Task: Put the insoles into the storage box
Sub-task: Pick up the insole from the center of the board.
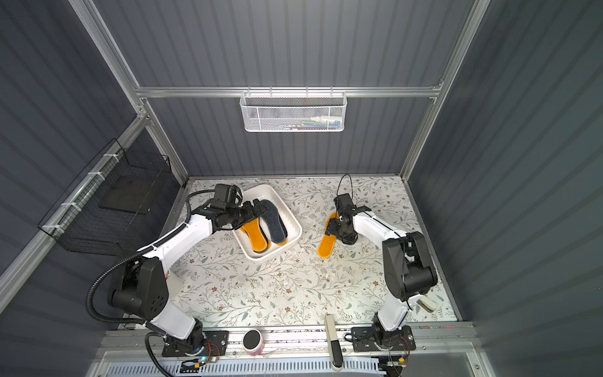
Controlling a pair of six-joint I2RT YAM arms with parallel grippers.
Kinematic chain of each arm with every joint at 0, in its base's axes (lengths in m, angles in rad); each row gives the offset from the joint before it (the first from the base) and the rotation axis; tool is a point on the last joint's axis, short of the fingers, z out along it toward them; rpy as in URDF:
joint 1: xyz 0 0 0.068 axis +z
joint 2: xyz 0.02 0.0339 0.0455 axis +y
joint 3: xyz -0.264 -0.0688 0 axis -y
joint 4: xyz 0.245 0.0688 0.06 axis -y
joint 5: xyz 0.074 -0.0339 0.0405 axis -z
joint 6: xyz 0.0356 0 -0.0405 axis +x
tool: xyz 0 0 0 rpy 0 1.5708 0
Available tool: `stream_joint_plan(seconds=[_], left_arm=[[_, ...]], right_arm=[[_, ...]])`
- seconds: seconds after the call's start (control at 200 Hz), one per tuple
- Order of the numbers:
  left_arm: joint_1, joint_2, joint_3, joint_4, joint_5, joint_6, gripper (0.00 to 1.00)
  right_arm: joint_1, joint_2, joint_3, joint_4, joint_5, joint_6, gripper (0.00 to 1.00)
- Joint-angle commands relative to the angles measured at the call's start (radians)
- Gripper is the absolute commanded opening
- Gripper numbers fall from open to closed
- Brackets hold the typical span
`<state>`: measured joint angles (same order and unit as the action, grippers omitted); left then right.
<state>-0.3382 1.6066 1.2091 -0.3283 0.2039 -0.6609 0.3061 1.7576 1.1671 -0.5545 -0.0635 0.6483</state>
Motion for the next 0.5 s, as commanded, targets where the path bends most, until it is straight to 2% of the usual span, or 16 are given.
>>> stream_joint_plan(seconds=[0.0,0.285,0.495], left_arm=[[0.008,-0.008,0.018,-0.019,0.017,0.024,0.99],[0.007,-0.009,0.022,-0.031,0.019,0.030,0.99],[0.007,-0.002,0.024,-0.032,0.023,0.027,0.99]], right_arm=[[0.000,0.039,0.041,-0.004,0.014,0.061,0.73],[0.000,0.155,0.110,0.007,-0.005,0.079,0.70],[0.007,0.177,0.094,0.007,0.011,0.085,0.67]])
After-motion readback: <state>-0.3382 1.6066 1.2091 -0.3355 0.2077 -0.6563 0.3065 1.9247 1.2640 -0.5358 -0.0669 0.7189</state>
